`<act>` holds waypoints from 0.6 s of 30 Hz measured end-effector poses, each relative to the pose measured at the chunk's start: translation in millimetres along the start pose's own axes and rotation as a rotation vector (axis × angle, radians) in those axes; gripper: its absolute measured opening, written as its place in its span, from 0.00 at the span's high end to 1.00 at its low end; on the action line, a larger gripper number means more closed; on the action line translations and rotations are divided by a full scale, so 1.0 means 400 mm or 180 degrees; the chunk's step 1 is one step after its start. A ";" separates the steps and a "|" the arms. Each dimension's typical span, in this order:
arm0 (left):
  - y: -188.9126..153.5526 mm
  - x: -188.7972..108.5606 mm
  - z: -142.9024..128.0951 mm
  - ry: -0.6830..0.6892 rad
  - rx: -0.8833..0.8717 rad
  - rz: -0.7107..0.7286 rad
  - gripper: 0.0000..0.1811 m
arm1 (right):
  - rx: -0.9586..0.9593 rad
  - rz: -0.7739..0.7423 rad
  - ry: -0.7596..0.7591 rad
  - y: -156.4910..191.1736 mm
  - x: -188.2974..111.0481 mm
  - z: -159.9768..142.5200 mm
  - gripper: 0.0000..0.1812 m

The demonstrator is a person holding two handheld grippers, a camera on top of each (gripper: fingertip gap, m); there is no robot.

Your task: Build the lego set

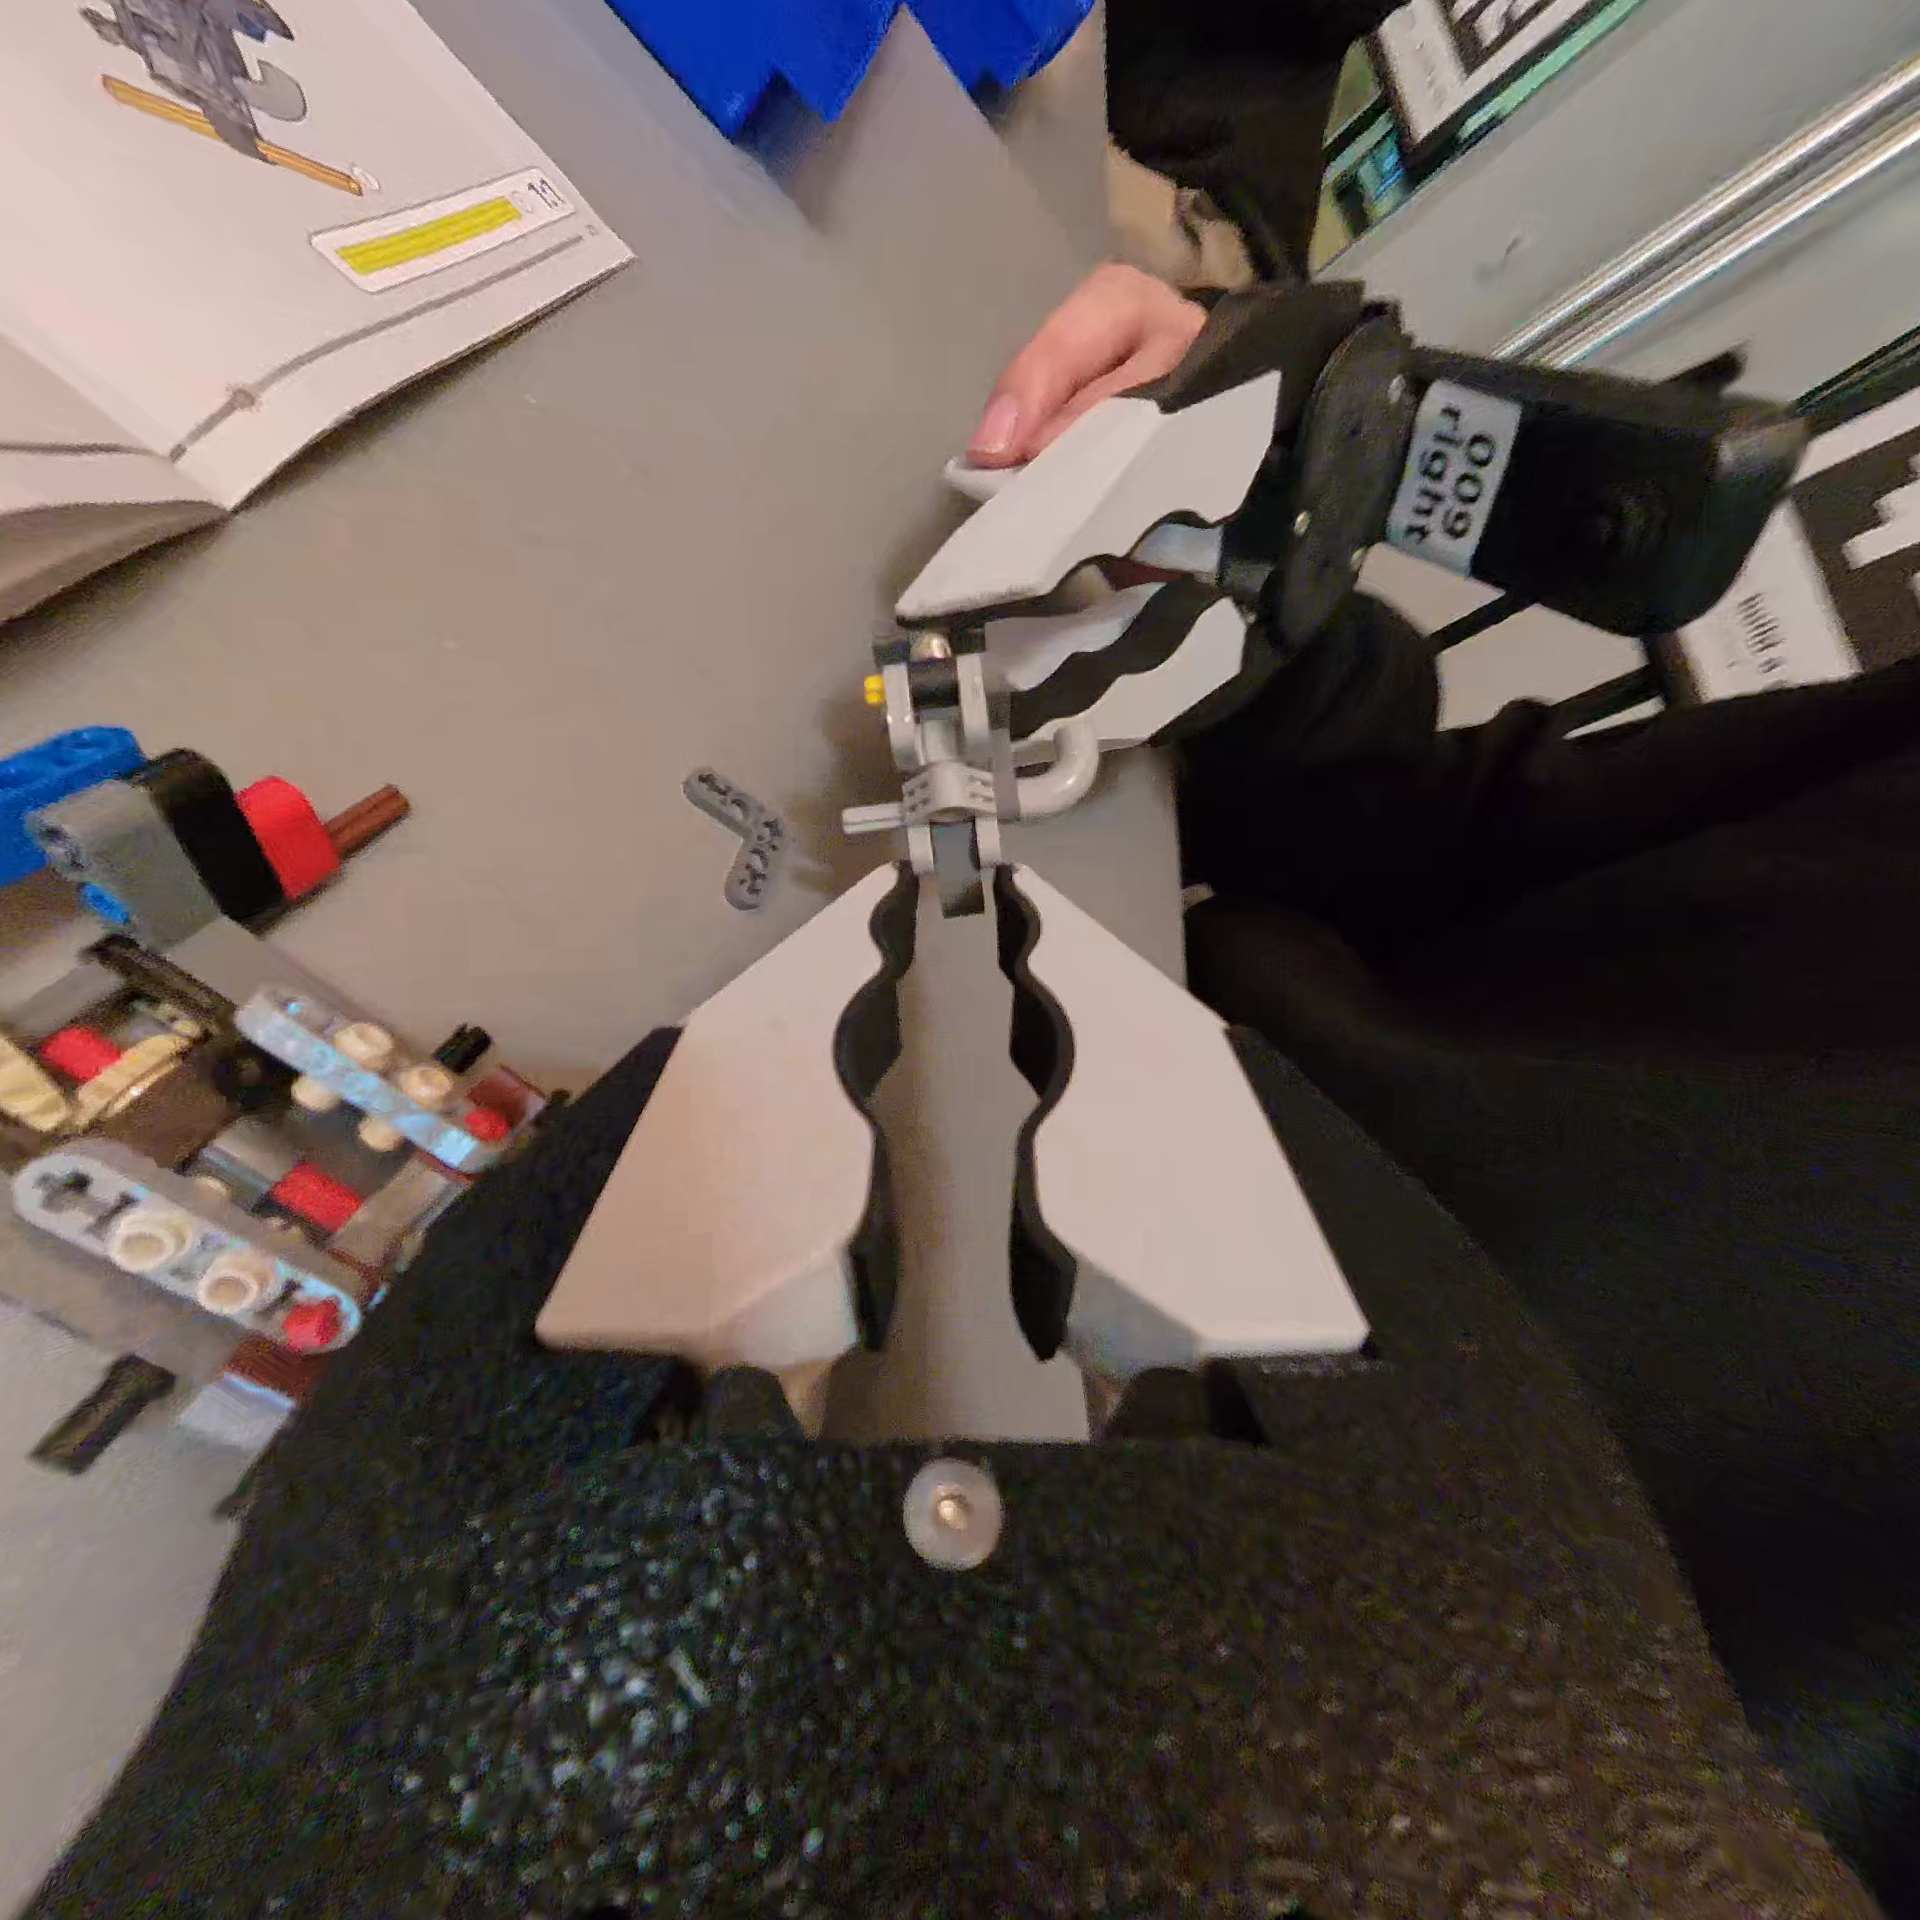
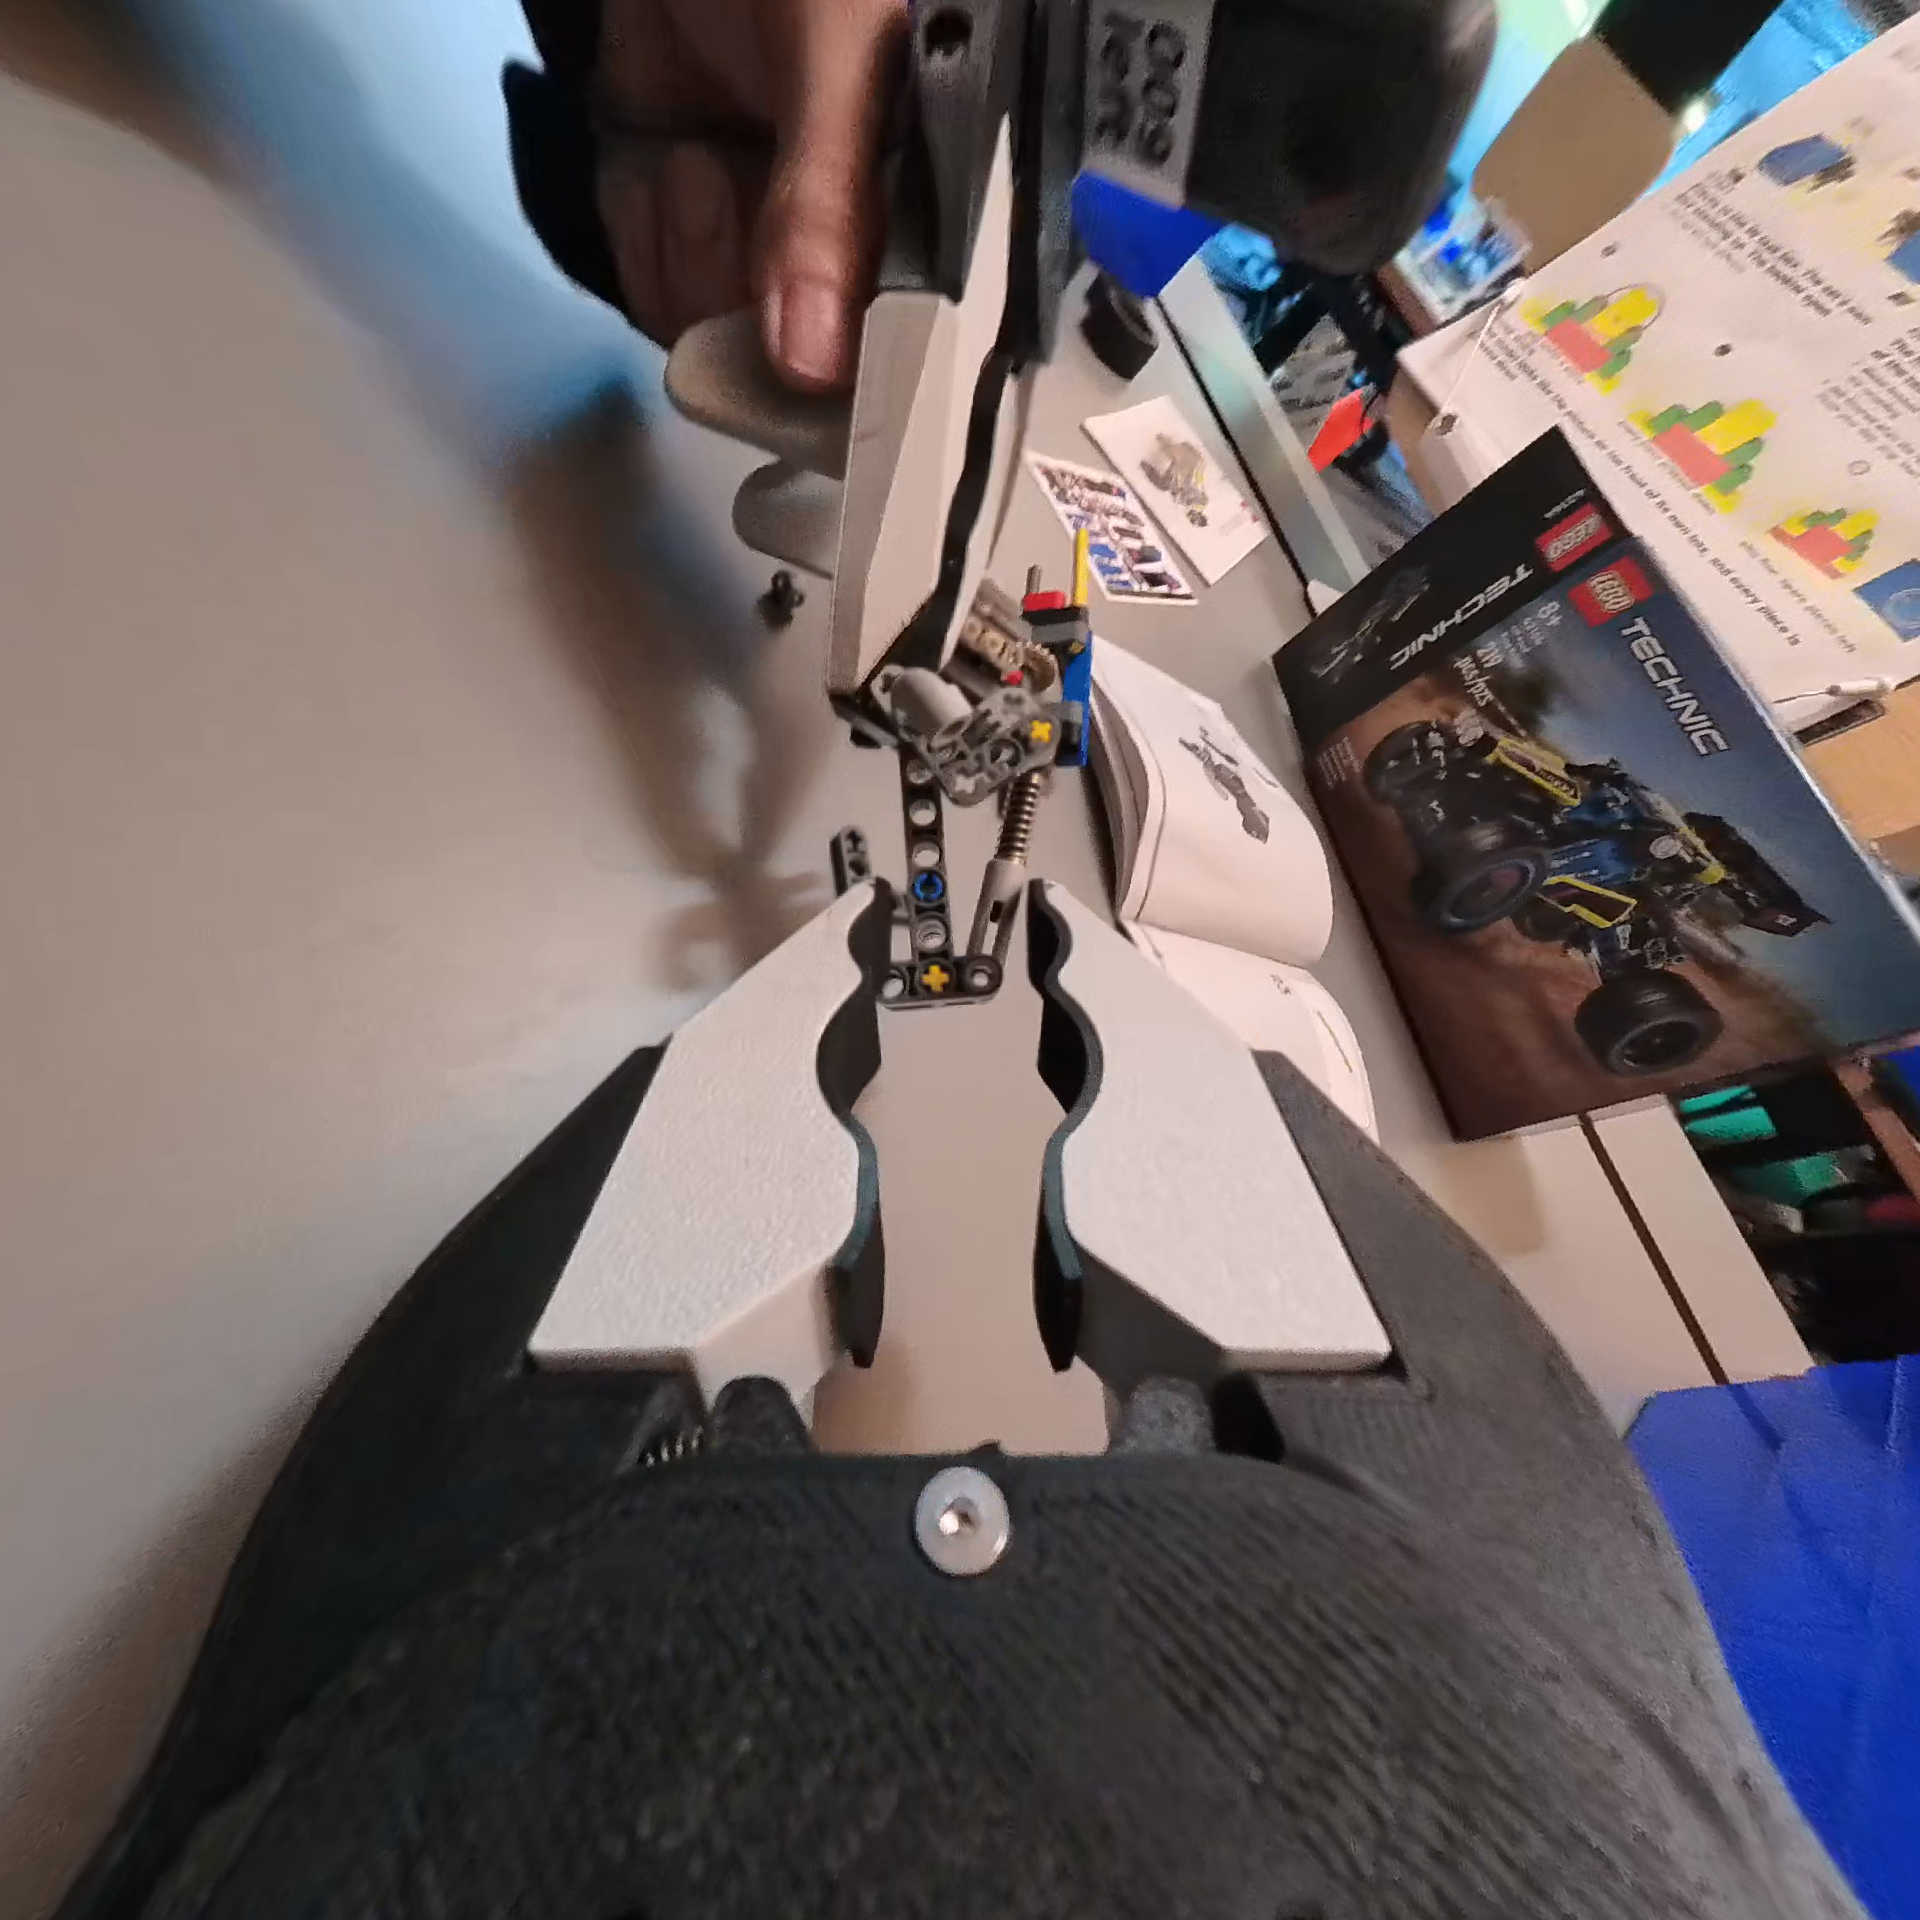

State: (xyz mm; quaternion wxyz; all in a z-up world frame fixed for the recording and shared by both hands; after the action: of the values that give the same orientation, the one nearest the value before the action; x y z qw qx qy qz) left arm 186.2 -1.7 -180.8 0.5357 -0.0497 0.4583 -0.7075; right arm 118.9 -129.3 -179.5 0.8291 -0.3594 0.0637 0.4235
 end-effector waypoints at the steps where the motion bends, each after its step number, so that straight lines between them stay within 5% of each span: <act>1: -0.001 -0.003 0.000 -0.0016 -0.0111 -0.0092 0.93 | 0.0048 -0.0010 -0.0076 -0.003 -0.001 0.005 0.87; 18: 0.011 -0.025 0.011 -0.0285 -0.0650 -0.0444 0.95 | 0.0341 -0.0050 -0.0119 -0.015 -0.002 0.005 0.80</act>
State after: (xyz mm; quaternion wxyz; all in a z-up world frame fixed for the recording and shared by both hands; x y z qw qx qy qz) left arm 195.8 3.8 -177.2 0.4972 -0.1673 0.4990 -0.6898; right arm 122.3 -130.8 -174.3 0.8515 -0.3071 0.0679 0.4196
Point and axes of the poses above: each gripper's, where its closed fingertips meet, x out along the fingers, z out of its top, y = z × x across the jaws, the point moved 7 cm from there along -x, back along the fingers, and after that the axes turned 4 degrees about z, right-handed, at the moved point
